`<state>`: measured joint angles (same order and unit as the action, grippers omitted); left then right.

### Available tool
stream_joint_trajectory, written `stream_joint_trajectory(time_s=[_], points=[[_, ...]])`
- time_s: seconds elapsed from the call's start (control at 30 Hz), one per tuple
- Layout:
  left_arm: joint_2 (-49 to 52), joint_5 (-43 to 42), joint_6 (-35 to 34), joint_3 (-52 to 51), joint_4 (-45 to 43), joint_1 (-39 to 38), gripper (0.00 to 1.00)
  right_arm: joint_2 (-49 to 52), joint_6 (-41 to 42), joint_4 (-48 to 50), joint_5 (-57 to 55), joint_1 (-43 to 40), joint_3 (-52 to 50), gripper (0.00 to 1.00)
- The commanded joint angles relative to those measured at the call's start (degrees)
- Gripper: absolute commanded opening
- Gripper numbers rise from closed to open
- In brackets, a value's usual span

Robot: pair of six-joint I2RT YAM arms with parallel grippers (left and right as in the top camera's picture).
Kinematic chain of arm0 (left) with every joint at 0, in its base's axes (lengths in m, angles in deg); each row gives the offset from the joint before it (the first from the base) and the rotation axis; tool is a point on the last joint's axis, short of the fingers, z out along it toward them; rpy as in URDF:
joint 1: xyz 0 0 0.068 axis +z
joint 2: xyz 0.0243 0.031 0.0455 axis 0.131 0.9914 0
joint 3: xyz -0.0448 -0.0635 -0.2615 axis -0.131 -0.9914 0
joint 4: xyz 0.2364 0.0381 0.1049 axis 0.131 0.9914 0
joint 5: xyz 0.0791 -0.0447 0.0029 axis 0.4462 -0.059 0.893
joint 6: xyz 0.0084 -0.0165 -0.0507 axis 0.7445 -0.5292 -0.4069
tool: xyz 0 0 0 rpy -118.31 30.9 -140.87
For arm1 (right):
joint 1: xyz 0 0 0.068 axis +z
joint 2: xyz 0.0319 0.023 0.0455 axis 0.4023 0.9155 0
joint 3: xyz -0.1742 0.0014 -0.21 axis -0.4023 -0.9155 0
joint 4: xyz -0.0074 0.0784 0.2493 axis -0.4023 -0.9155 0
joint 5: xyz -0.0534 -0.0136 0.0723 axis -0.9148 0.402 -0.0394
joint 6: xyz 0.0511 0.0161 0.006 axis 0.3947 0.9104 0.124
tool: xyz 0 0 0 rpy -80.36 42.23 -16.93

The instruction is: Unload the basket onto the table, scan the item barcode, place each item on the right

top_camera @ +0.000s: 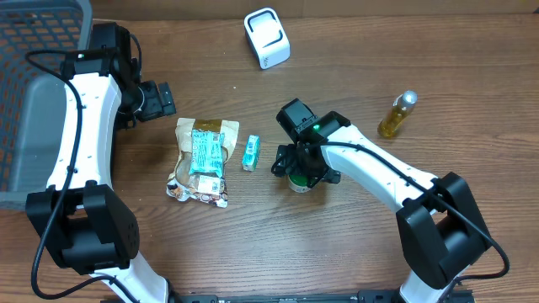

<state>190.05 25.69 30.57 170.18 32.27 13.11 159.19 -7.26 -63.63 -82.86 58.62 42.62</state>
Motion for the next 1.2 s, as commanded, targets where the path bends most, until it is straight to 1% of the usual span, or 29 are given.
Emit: stream_joint_trajectory(time_s=[0.0, 0.1, 0.37, 0.4, 0.47, 0.6, 0.77, 0.8, 0.87, 0.93, 1.07, 1.17], points=[[-0.3, -0.4, 0.9, -0.3, 0.0, -0.4, 1.00, 0.0, 0.9, 1.7, 0.1, -0.2, -2.7, 0.96], [-0.3, -0.4, 0.9, -0.3, 0.0, -0.4, 0.99, 0.0, 0.9, 3.6, 0.1, -0.2, -4.5, 0.94], [-0.3, -0.4, 0.9, -0.3, -0.1, -0.4, 1.00, 0.0, 0.9, 4.2, -1.5, -0.2, -4.6, 0.83], [-0.3, -0.4, 0.9, -0.3, -0.1, -0.4, 0.99, 0.0, 0.3, 4.2, -2.1, -0.2, -4.6, 0.81], [-0.3, -0.4, 0.9, -0.3, -0.1, -0.4, 1.00, 0.0, -2.3, 4.2, -2.1, -0.2, -4.5, 0.67], [-0.3, -0.4, 0.9, -0.3, 0.0, -0.4, 1.00, 0.0, -4.4, 4.3, -2.5, -0.2, -4.5, 0.58], [-0.3, -0.4, 0.9, -0.3, 0.0, -0.4, 1.00, 0.0, -7.8, 5.0, -5.9, -0.2, -4.4, 0.59], [-0.3, -0.4, 0.9, -0.3, 0.0, -0.4, 1.00, 0.0, -8.2, 5.3, -6.1, -0.2, -4.4, 0.61], [-0.3, -0.4, 0.9, -0.3, 0.0, -0.4, 0.99, 0.0, -8.1, 5.6, -5.9, -0.2, -4.4, 0.68], [-0.3, -0.4, 0.9, -0.3, 0.0, -0.4, 1.00, 0.0, -7.9, 5.8, -5.0, -0.2, -4.4, 0.72], [-0.3, -0.4, 0.9, -0.3, -0.1, -0.4, 0.99, 0.0, -7.9, 5.2, -4.9, -0.2, -4.5, 0.79], [-0.3, -0.4, 0.9, -0.3, -0.1, -0.4, 1.00, 0.0, -7.9, 5.2, -4.9, -0.2, -4.5, 0.81]])
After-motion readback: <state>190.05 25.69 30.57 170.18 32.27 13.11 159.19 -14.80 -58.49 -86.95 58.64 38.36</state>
